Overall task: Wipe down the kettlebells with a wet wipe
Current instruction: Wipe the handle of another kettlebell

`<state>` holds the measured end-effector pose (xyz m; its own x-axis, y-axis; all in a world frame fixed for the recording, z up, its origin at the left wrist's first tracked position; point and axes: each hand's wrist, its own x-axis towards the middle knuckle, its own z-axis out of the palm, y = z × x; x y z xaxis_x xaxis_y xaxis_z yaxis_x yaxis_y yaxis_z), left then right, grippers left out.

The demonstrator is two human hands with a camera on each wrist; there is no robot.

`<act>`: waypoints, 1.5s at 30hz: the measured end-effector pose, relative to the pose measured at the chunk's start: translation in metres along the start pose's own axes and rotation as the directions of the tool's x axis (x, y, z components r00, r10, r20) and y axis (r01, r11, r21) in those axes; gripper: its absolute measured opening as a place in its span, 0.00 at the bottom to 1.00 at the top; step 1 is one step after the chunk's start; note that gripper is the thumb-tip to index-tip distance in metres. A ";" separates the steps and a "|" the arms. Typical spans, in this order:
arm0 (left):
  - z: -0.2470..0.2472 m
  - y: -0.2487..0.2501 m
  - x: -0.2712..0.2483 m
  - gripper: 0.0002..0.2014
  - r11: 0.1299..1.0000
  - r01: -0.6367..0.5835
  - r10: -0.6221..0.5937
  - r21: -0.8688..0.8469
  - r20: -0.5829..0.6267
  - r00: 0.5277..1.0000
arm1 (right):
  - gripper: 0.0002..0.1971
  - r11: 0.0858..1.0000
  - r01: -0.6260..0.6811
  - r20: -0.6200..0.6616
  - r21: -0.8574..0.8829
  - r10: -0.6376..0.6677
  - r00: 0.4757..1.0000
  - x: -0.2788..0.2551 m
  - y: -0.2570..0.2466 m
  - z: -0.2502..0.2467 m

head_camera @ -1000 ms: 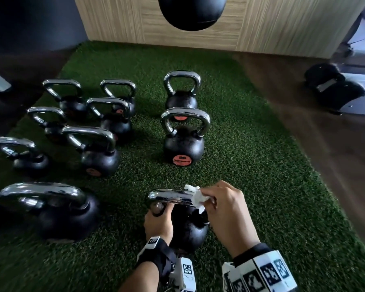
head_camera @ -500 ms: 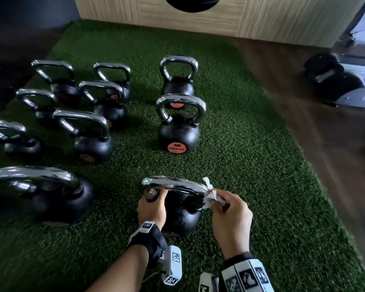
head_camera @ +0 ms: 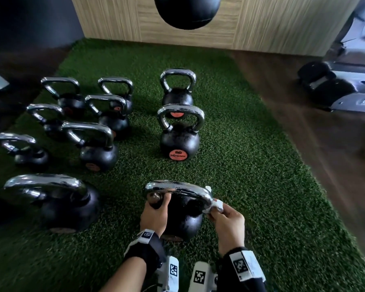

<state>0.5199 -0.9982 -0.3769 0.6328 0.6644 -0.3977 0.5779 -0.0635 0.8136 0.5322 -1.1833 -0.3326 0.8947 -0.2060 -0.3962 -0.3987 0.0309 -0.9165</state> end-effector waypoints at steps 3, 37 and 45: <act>-0.015 0.001 -0.015 0.34 0.922 -0.083 0.030 0.378 0.145 0.989 | 0.05 0.991 0.020 -0.059 -0.132 -0.028 0.998 -0.001 0.007 0.005; -0.073 0.096 -0.058 0.13 0.716 -0.479 0.618 -0.508 0.143 0.773 | 0.27 0.827 0.515 0.078 -0.227 -0.511 0.856 -0.035 -0.060 -0.015; -0.041 0.093 -0.059 0.13 0.449 -0.892 0.860 0.056 0.244 0.448 | 0.25 0.969 0.167 0.073 -0.181 -0.156 0.985 -0.012 0.032 0.027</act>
<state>0.5153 -1.0127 -0.2605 0.9065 0.0615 0.4177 -0.2759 -0.6627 0.6962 0.5138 -1.1532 -0.3584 0.9582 -0.1368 -0.2513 -0.2736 -0.1809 -0.9447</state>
